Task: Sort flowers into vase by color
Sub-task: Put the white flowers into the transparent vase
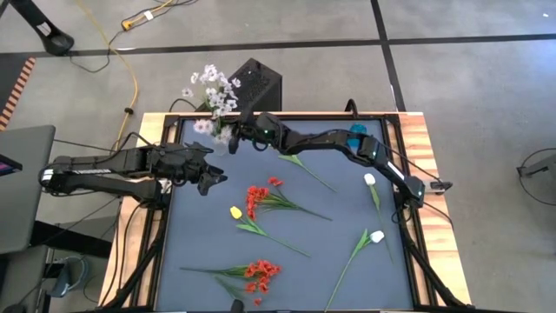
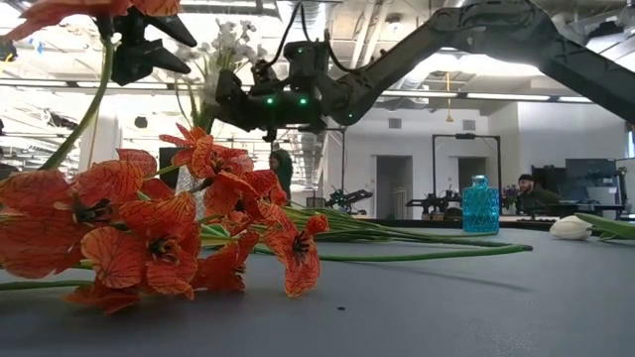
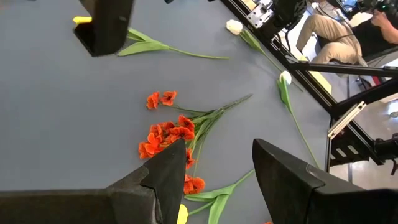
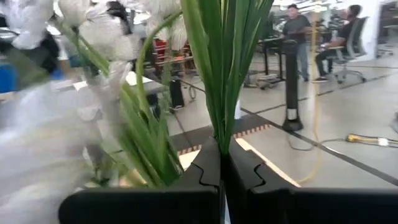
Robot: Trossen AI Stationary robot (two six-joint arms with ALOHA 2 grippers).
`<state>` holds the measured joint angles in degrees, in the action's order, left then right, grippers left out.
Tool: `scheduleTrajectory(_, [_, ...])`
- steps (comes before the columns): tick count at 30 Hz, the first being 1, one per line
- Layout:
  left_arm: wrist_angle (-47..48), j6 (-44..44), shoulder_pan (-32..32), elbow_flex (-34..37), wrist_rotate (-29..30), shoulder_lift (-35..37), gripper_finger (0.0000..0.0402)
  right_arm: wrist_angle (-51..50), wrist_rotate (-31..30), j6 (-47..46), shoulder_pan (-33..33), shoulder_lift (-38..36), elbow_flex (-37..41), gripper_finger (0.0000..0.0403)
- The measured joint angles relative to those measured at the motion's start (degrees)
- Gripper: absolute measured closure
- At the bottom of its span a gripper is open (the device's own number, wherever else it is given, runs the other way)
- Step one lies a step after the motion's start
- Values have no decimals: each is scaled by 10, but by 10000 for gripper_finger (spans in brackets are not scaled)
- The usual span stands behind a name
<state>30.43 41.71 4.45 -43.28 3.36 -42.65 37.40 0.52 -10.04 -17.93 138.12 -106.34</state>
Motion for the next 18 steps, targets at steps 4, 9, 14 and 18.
scheduleTrajectory(4, [0, -4, 0, 0, 0, 0, 228, -8, -23, -3, 0, 0, 0, 377])
scheduleTrajectory(9, [-4, -5, 0, 0, 0, 0, 228, -14, -38, -12, 0, 0, -3, 377])
scheduleTrajectory(14, [-4, -5, 0, 0, 0, 0, 228, -26, -42, -21, 0, 26, -52, 377])
scheduleTrajectory(18, [-5, -4, 0, 0, 0, 0, 228, -103, -33, -21, 1, 82, -140, 377])
